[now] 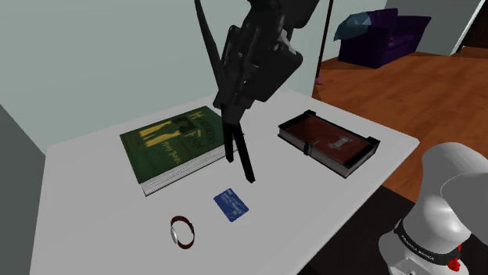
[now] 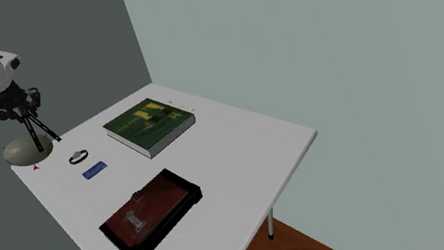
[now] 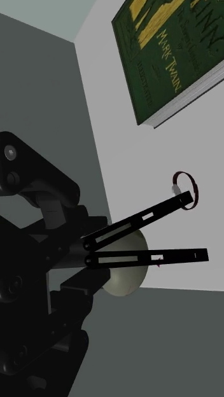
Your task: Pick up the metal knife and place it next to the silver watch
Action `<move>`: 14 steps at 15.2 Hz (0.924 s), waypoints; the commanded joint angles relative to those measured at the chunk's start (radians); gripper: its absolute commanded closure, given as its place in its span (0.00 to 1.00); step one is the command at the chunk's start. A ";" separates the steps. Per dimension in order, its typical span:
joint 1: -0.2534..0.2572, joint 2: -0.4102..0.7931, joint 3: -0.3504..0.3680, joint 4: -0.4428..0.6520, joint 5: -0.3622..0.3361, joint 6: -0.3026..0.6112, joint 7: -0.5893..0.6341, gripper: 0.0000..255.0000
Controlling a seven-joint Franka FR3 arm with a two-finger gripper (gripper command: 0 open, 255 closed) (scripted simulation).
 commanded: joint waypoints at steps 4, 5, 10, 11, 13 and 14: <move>0.004 -0.023 0.004 -0.088 0.011 0.064 -0.014 1.00; 0.005 -0.027 0.005 -0.104 0.013 0.077 -0.017 1.00; 0.010 -0.042 0.008 -0.184 0.025 0.140 -0.033 1.00; 0.011 -0.045 0.009 -0.199 0.027 0.153 -0.036 1.00; 0.013 -0.049 0.010 -0.230 0.032 0.178 -0.043 1.00; 0.014 -0.051 0.011 -0.244 0.035 0.191 -0.046 1.00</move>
